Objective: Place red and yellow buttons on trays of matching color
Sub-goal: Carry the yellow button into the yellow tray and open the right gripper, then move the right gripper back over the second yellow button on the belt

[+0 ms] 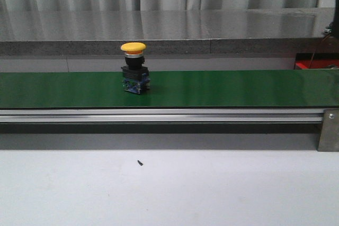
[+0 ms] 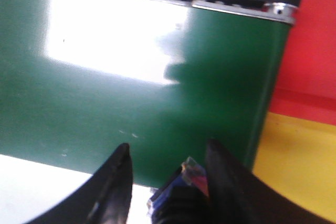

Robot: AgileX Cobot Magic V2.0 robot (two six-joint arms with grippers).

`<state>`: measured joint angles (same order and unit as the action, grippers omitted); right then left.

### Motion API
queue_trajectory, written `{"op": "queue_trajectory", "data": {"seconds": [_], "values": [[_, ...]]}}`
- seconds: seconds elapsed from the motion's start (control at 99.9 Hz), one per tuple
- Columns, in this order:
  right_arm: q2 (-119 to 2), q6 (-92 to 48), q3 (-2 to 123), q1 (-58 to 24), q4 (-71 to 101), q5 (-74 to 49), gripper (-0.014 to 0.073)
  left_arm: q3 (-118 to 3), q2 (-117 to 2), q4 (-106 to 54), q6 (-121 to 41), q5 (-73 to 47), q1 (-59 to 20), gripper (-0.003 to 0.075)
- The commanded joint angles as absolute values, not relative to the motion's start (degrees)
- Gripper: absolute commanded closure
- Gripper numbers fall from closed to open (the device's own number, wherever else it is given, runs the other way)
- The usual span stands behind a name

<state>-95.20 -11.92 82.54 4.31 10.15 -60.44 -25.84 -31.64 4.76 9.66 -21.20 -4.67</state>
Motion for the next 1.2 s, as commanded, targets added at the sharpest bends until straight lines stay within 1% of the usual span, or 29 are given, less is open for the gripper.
{"op": "queue_trajectory", "data": {"seconds": [0.0,0.19,0.33,0.551,0.671,0.911,1.191], "values": [[-91.3,-11.9,84.4,7.9,10.0,-60.6,0.0452,-27.6,-31.7,4.3,10.0,-16.5,-5.0,0.074],[-91.0,-11.9,83.8,16.5,10.8,-61.5,0.0452,-27.6,-31.7,4.3,10.0,-16.5,-5.0,0.074],[-91.0,-11.9,79.9,19.8,10.9,-57.9,0.0452,-27.6,-31.7,4.3,10.0,-16.5,-5.0,0.074],[-91.5,-11.9,69.3,20.4,12.2,-47.6,0.0452,-27.6,-31.7,4.3,10.0,-16.5,-5.0,0.074],[-92.3,-11.9,66.1,20.4,12.2,-43.6,0.0452,-27.6,-31.7,4.3,10.0,-16.5,-5.0,0.074],[-96.7,-11.9,65.5,20.4,12.3,-42.1,0.0452,-27.6,-31.7,4.3,10.0,-16.5,-5.0,0.074],[-98.9,-11.9,65.5,20.4,12.3,-41.2,0.044,-27.6,-31.7,4.3,10.0,-16.5,-5.0,0.0739]]}}
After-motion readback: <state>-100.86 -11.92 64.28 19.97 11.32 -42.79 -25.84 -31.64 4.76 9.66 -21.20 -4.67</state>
